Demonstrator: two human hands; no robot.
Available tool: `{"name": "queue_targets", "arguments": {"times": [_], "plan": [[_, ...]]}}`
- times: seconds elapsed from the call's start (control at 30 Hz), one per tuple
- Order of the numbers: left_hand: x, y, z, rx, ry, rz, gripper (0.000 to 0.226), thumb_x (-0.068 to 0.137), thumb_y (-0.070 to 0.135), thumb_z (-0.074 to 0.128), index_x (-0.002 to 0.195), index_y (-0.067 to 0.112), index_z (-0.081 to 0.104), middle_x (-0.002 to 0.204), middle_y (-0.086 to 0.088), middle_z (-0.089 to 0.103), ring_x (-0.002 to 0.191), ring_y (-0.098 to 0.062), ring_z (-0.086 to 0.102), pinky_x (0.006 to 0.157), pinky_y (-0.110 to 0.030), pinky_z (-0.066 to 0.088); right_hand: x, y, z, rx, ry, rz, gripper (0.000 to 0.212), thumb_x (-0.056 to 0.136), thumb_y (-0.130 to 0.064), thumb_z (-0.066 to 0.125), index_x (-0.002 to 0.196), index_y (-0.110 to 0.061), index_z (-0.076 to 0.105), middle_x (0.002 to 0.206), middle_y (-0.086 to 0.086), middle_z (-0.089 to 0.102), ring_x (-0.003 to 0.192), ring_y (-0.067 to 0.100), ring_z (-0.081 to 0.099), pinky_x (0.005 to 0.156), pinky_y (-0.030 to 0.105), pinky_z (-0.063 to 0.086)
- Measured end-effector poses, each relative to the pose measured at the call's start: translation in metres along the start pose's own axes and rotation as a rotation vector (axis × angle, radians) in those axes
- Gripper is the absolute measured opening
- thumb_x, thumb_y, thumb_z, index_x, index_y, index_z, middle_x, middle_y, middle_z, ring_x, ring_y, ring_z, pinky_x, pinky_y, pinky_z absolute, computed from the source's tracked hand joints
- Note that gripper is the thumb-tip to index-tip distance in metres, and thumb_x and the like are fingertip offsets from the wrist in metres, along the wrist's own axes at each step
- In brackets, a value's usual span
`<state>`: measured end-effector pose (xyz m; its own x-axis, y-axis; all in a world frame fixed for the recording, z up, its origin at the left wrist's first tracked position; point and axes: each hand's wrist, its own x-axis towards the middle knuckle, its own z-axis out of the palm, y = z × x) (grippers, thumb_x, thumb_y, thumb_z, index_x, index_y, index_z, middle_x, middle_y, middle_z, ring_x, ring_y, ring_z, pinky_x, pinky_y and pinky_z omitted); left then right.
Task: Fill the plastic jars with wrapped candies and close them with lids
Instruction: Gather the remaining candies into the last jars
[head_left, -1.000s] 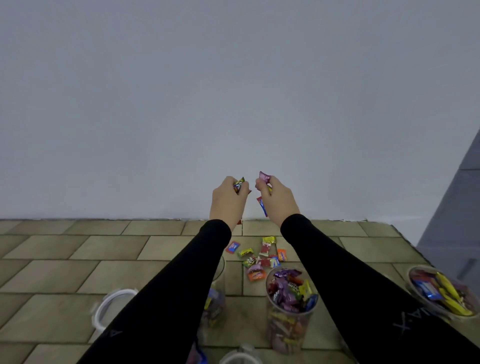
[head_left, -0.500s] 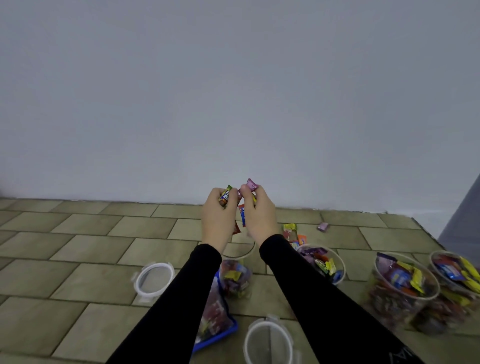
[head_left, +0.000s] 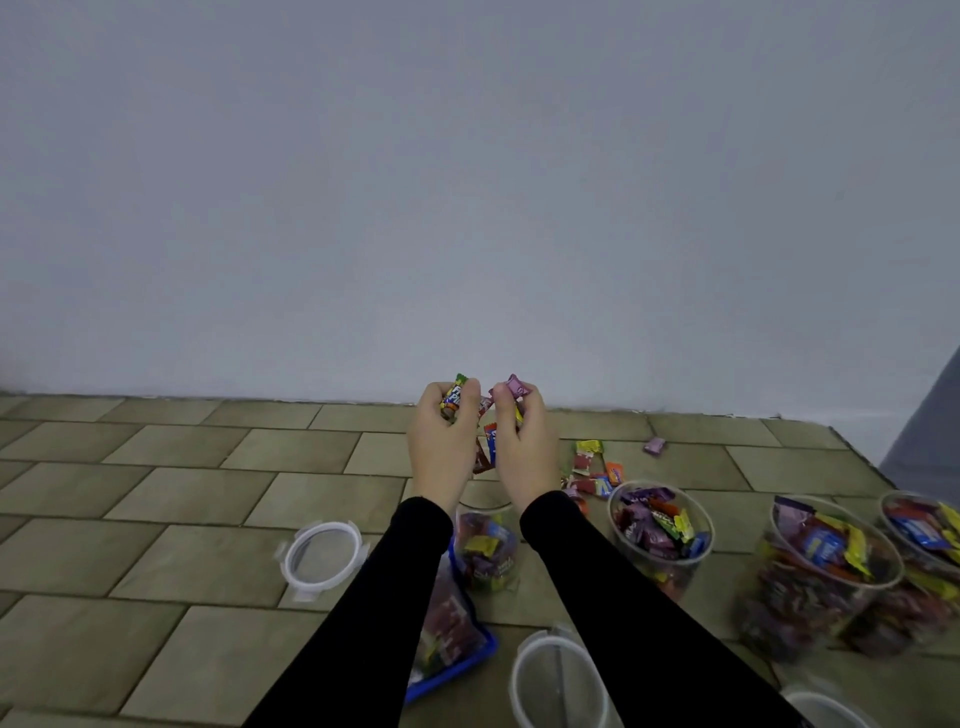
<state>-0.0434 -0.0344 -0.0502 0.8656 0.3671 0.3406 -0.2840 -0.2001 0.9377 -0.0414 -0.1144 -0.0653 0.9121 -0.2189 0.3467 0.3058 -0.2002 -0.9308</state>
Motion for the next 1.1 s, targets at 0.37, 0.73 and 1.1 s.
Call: {"name": "queue_targets", "arguments": {"times": [0.37,0.73,1.1], "plan": [[0.002,-0.007,0.004,0.040,-0.108,-0.007,0.019,0.093,0.032,0.057,0.082,0.017,0.062,0.071,0.004,0.064,0.063,-0.009,0.055,0.059,-0.024,0.044,-0.001,0.000,0.004,-0.096,0.011,0.005,0.018,0.098,-0.043,0.041,0.099,-0.028,0.051,0.087,-0.013,0.062,0.081,0.003,0.059,0.067,0.018,0.045],[0.001,-0.007,0.001,-0.029,-0.146,-0.084,0.036,0.093,0.028,0.056,0.057,0.021,0.058,0.046,0.012,0.048,0.048,-0.008,0.042,0.050,-0.022,0.036,-0.004,0.006,0.005,-0.125,0.051,-0.033,0.034,0.096,-0.045,0.044,0.086,-0.016,0.059,0.080,-0.002,0.064,0.075,0.012,0.059,0.067,0.028,0.047],[-0.002,0.000,-0.001,-0.274,-0.134,-0.139,0.038,0.095,0.022,0.057,0.078,-0.012,0.054,0.061,-0.011,0.049,0.045,-0.013,0.043,0.040,-0.020,0.037,-0.007,0.004,0.003,-0.014,0.048,-0.080,0.040,0.091,-0.043,0.051,0.071,-0.010,0.059,0.068,0.009,0.063,0.061,0.013,0.056,0.055,0.015,0.041]]}}
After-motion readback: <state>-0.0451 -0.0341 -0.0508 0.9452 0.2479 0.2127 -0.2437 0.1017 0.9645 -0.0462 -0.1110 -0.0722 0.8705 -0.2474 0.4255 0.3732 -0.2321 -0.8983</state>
